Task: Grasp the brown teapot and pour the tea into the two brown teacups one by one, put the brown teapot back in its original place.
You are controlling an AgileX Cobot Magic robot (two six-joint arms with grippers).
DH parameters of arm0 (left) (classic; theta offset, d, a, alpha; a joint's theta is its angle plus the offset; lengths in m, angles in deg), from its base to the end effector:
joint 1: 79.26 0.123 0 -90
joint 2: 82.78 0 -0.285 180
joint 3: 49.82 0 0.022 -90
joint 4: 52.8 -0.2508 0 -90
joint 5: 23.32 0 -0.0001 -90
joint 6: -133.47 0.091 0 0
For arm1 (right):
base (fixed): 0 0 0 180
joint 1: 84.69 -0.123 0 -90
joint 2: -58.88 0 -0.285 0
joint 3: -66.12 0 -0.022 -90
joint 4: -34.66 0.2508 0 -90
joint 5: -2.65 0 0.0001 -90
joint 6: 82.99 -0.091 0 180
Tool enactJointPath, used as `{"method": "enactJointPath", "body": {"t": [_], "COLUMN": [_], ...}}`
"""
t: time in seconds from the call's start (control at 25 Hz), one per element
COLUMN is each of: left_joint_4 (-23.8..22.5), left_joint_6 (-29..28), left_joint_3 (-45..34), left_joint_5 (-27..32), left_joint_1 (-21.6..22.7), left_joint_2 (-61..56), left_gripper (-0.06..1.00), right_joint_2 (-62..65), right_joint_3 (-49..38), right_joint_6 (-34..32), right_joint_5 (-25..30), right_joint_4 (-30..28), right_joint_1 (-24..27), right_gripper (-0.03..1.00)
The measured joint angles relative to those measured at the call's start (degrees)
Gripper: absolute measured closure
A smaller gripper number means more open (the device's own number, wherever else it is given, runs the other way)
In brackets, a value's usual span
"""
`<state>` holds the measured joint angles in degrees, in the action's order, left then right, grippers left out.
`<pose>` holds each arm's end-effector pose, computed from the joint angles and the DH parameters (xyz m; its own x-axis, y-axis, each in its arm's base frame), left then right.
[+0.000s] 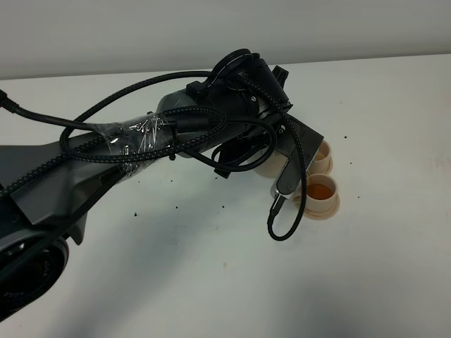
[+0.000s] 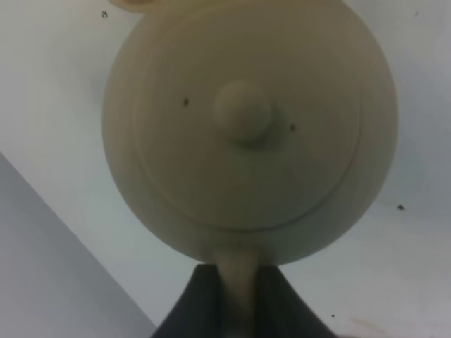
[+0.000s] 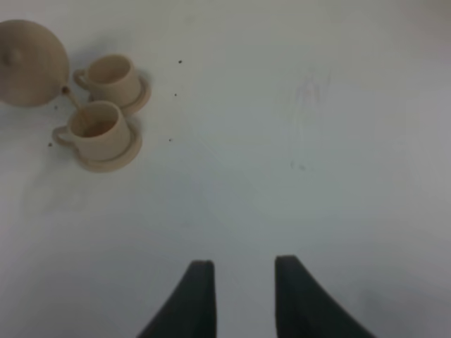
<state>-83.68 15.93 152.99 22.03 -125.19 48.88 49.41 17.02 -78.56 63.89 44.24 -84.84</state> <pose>0.3552 -0.3191 0.2024 0.4897 0.8281 0.2730 0.6441 -0.5546 0.5269 -0.0003 0.0133 0.2751 -0.4924 0.0024 -0.8703 -0.1278 0.9890 0.0750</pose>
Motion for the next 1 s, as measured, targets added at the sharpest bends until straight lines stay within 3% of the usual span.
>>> {"method": "enactJointPath", "body": {"t": [1.0], "left_joint_4": [-2.4], "left_joint_6": [0.0], "left_joint_3": [0.0], "left_joint_5": [-1.3], "left_joint_1": [-1.3], "left_joint_2": [0.0], "left_gripper": [0.79], "right_joint_2": [0.0], "right_joint_3": [0.0], "right_joint_6": [0.0], "right_joint_5": [0.0], "right_joint_4": [0.0], "right_joint_1": [0.0], "right_gripper": [0.73]}}
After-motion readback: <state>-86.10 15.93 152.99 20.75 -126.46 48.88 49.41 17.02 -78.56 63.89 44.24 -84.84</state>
